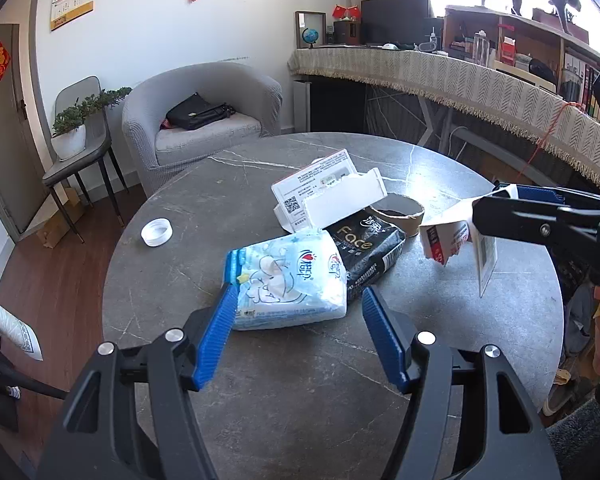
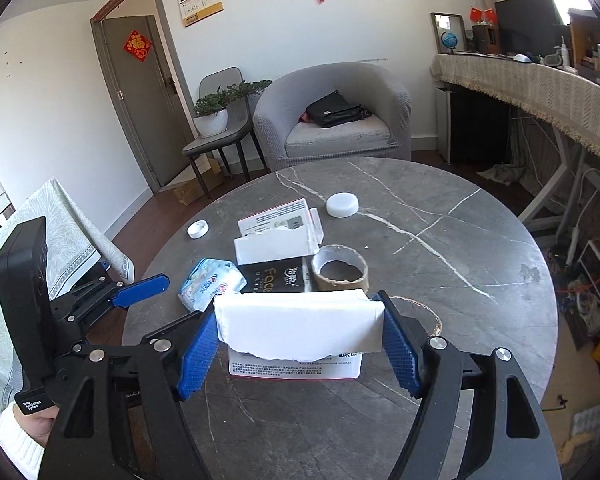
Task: Collect trash
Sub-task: 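Grasp a white paper sheet with the right tool while the left tool grasps the blue tissue pack, then lift and carry the paper sheet and tissue pack over the green bin with both tools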
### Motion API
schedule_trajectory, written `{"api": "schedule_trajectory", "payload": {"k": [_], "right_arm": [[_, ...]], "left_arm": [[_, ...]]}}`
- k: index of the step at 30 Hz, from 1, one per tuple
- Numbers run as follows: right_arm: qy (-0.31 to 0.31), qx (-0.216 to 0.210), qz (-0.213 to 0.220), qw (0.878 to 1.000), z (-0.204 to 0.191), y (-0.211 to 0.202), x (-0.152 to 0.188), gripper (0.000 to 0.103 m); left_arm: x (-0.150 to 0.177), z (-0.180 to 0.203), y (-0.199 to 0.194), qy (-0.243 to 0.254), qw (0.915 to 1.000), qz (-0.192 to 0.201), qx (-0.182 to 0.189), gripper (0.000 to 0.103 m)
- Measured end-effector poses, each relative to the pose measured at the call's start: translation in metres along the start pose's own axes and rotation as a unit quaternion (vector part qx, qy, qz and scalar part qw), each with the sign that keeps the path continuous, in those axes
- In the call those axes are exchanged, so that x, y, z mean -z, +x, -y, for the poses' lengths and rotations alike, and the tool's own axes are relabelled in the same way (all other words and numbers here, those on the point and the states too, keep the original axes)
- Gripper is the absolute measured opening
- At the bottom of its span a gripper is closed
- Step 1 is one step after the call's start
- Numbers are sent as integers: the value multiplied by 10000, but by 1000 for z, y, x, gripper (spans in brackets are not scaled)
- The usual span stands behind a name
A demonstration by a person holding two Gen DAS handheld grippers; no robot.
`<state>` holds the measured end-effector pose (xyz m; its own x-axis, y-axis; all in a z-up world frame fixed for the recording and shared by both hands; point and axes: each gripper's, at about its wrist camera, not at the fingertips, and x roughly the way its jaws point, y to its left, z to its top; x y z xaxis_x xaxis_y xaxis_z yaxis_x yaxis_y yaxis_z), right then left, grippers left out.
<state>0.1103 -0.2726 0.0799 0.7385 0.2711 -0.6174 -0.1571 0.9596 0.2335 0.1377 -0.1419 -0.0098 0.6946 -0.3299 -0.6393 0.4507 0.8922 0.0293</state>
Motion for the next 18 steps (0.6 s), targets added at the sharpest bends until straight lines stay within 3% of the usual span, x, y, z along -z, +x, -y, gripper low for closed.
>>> {"api": "schedule_trajectory", "payload": {"k": [6,10,18], "right_arm": [[62,-31,-76,9999,10,-1,3,75],[94,-54,-95,9999,15,0,4,75],[122,-72,-96,9999,14,-2,5,75]], "left_arm": [[-2,8,17,237,9993,-146,-249,68],[1,11,26,480,9974,-267,-464,55],[-1,12,23,451,9981,-170,-382,33]]}}
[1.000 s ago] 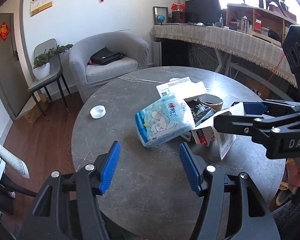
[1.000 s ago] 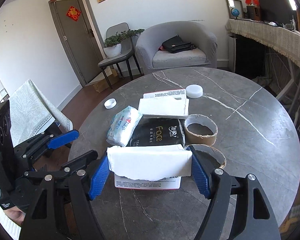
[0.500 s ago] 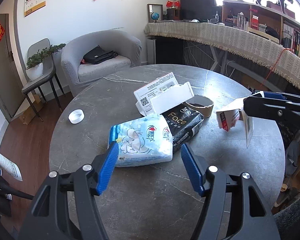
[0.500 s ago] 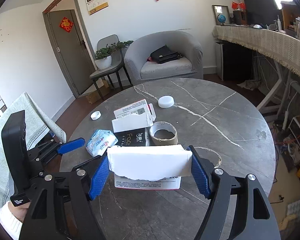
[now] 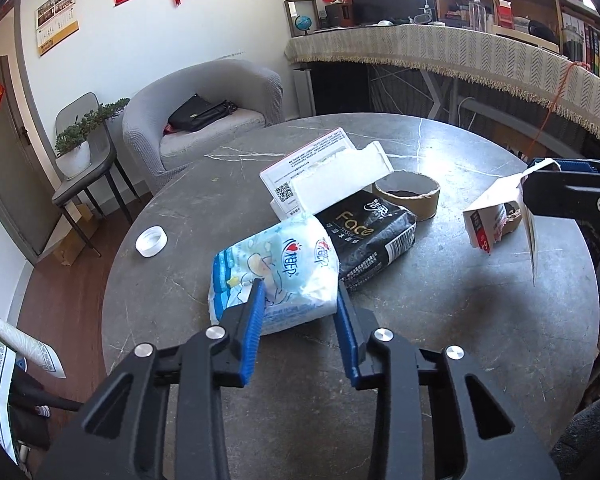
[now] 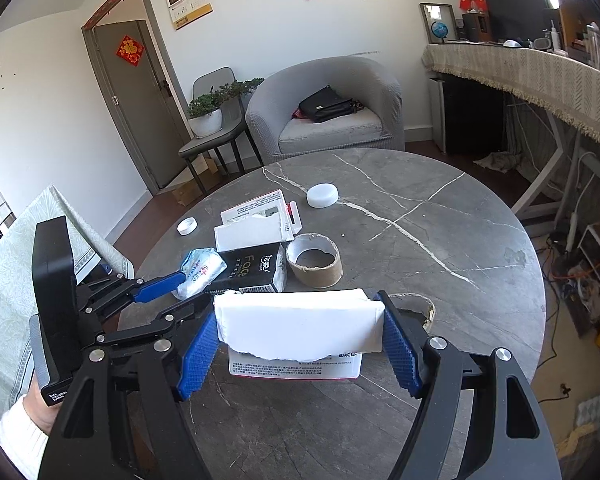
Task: Collect trash
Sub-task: 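Lift and carry the paper sheet and tissue pack over the green bin with both tools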
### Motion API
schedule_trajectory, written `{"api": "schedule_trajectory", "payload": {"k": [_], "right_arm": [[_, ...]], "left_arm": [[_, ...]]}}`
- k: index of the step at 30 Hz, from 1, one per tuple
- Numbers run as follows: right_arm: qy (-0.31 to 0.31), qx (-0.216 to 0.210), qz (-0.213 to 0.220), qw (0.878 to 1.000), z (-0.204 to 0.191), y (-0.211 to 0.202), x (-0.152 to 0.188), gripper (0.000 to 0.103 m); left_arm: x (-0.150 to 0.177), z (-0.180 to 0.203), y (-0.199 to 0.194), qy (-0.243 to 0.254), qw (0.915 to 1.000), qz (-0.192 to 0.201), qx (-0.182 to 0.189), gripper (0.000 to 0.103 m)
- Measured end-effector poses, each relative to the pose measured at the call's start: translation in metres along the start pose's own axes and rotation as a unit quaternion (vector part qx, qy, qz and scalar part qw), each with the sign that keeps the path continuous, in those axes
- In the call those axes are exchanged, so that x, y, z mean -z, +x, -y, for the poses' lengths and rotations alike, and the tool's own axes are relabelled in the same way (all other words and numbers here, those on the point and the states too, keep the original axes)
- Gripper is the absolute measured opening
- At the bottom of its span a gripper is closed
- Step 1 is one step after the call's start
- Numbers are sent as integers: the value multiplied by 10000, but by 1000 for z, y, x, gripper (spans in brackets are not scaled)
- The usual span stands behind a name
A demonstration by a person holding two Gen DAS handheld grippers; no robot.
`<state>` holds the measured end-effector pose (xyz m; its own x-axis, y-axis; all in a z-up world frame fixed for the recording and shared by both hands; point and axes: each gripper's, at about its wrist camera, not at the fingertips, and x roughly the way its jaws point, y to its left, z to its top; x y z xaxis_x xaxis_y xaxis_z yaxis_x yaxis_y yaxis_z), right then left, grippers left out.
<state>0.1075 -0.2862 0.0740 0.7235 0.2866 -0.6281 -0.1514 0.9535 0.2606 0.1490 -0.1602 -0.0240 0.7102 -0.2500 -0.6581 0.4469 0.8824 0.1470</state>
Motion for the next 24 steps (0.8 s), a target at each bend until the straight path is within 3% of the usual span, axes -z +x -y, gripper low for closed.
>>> {"api": "schedule_trajectory", "payload": {"k": [5,11,24], "right_arm": [[-73,-26,-20,10000,-6,1,-1,75],[-156,-86,-42,9998,-17,6,-3,75],[-525,-435,84,9976,-65,22,-14,75]], "left_arm": [[-2,-13,-9,-387,9989,124,226,22],[-1,-32,-20,-884,9945,229,510,18],[9,-83,-52,-1545,9859,459,440,13]]}}
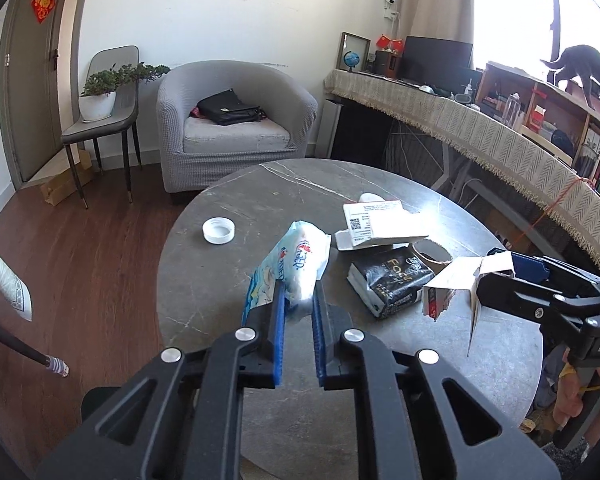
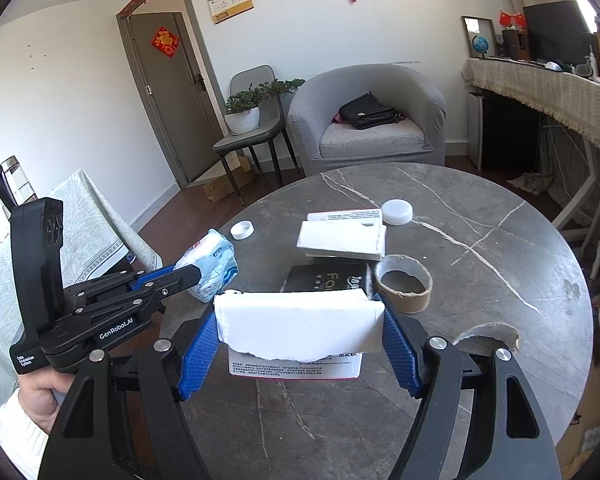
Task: Collect trash
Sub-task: 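Lift and carry the paper sheet and tissue pack over the green bin with both tools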
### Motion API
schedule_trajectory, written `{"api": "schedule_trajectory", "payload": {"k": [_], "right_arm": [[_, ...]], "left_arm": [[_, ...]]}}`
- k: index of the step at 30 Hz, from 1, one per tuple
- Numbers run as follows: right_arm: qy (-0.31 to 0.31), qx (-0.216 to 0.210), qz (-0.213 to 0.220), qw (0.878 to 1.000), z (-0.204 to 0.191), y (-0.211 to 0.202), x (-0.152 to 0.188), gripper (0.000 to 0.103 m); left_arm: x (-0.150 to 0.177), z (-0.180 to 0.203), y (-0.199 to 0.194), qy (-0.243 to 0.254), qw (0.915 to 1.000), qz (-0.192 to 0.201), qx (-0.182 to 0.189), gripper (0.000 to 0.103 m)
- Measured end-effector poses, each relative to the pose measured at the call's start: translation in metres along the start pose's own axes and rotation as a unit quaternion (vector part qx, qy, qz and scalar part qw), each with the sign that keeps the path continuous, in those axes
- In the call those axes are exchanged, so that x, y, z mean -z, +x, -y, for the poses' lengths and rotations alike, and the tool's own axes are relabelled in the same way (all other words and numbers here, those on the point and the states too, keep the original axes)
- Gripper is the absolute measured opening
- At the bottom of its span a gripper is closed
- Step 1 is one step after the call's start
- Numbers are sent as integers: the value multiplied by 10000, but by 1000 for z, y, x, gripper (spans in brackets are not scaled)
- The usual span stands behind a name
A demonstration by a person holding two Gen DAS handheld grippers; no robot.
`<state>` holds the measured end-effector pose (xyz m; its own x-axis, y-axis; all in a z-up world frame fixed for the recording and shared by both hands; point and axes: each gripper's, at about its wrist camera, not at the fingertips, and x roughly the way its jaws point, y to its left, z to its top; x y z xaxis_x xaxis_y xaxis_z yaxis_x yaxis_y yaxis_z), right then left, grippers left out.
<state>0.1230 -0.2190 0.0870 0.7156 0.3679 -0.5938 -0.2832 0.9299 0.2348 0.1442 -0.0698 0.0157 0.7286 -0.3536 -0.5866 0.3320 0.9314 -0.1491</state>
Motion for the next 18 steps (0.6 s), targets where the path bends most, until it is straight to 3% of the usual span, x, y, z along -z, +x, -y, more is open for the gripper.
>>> {"api": "schedule_trajectory", "payload": {"k": [9,18], "right_arm": [[-206,-363,128,9990,-35,24,-3,75],[-313,-679,26,9972,-75,48,-13,75]], "left_arm": [[0,-43,-32,-235,9991,212,-283,13],[11,-85,-50,-353,9973,138,-636,13]]}}
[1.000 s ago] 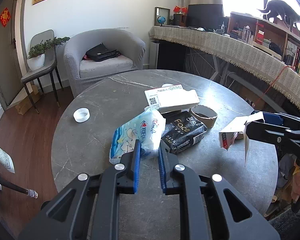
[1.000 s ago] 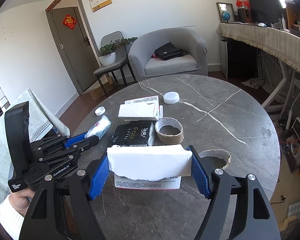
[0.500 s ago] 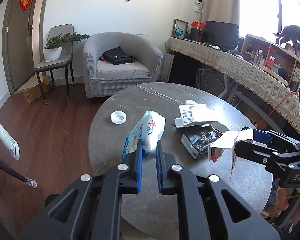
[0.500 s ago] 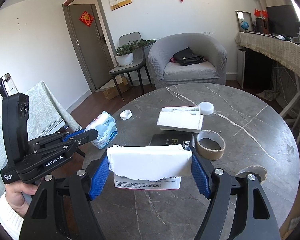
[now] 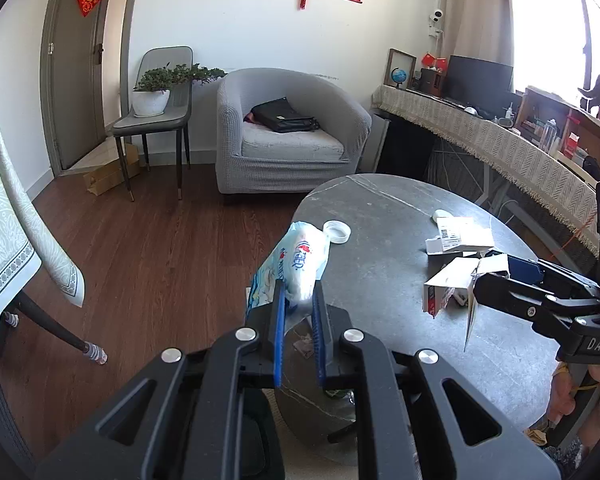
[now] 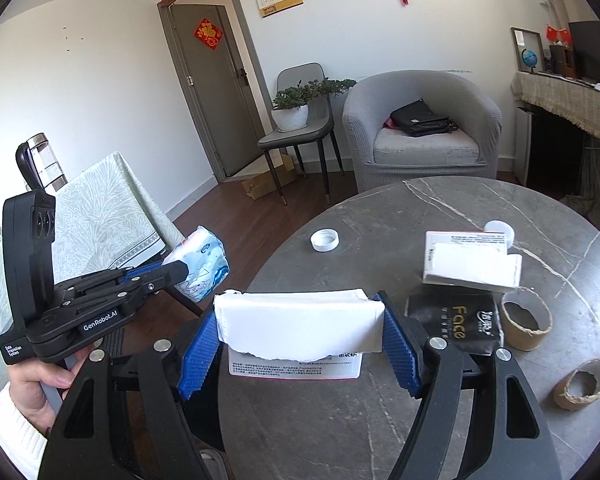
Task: Collect trash
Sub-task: 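Lift and carry the paper sheet and tissue pack over the green bin with both tools, then open the left tool to drop the blue tissue pack into the bin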
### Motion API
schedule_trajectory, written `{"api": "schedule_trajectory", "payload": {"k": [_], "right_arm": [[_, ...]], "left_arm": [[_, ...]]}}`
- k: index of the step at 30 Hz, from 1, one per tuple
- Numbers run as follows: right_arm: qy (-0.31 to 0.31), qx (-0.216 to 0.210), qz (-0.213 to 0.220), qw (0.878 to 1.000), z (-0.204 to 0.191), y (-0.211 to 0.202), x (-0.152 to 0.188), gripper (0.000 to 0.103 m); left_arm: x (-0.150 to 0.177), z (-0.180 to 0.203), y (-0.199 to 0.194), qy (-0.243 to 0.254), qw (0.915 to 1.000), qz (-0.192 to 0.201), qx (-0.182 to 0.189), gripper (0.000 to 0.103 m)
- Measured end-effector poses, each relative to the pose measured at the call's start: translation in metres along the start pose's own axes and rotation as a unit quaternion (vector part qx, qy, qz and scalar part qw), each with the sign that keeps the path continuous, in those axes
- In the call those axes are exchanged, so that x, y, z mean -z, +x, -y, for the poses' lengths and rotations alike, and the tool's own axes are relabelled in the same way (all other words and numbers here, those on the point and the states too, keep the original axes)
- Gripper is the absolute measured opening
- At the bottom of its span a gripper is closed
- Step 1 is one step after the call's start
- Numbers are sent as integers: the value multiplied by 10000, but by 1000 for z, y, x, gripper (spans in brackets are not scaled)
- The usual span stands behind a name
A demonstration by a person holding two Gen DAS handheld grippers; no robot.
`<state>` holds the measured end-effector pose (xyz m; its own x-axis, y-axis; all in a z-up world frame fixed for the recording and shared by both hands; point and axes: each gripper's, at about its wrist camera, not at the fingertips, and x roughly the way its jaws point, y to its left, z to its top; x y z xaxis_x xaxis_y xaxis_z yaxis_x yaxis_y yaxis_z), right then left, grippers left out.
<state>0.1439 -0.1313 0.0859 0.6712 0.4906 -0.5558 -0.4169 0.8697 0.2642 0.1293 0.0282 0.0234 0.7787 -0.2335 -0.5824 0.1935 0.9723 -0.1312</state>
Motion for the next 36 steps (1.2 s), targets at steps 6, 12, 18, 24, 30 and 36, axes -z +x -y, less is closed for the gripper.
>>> {"api": "schedule_trajectory", "payload": {"k": [6,12,18,24,30,36], "right_arm": [[-135,-176,22,9998,-27,14,-7,75],[-229,-338,-57,9991,-48,31,-10,75],[-364,-462,-117,9982,-73,47,-11,75],[-463,-558,-196,9972,-93,61,-13,75],[-508,-606,-311,9964,-106,77,-11,75],[-549,-646,-448,9954,-119,92,-8,75]], "left_arm": [[12,-26,-8,-54,9998,-100,-189,13],[27,-52,-7,-128,9986,-346,-381,13],[45,-74,-1,-149,9964,-635,-536,13],[66,-89,7,-95,9930,-1017,-597,13],[92,-112,17,-266,9878,-1445,-518,13],[115,-132,29,-351,9804,-1843,-609,13]]}}
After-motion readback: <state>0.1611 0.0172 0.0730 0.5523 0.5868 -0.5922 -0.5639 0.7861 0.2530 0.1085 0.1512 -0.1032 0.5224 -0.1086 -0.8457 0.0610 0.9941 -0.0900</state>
